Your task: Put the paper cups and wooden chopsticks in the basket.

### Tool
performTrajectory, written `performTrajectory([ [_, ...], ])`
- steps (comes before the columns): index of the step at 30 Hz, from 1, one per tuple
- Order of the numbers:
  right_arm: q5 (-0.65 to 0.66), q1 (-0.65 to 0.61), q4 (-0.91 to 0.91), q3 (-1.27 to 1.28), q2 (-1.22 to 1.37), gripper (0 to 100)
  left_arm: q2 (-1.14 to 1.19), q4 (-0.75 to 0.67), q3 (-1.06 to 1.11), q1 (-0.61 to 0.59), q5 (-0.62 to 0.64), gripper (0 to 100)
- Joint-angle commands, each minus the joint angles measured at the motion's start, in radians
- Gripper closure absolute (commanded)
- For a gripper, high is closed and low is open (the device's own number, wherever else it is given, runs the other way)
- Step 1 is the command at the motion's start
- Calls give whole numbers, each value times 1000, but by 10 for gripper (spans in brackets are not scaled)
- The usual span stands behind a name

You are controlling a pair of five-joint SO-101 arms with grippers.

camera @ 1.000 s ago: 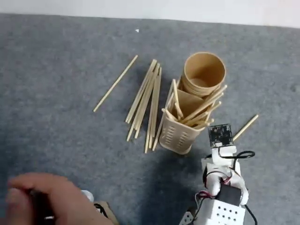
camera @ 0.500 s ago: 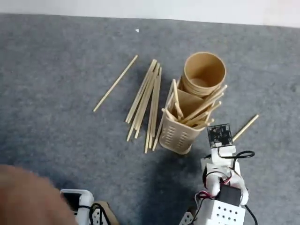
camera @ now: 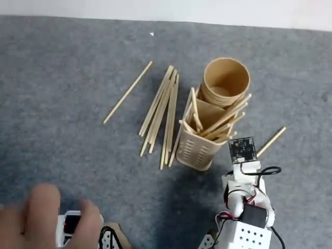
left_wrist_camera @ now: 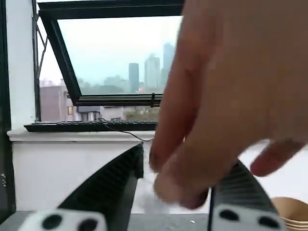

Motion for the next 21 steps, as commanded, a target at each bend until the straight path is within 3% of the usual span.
performTrajectory([
  [1, 3, -7, 7, 145, -4, 983, 5, -6, 2, -13, -8, 776],
  [21, 3, -2, 7, 145, -8, 983, 13, -3, 4, -13, -8, 776],
])
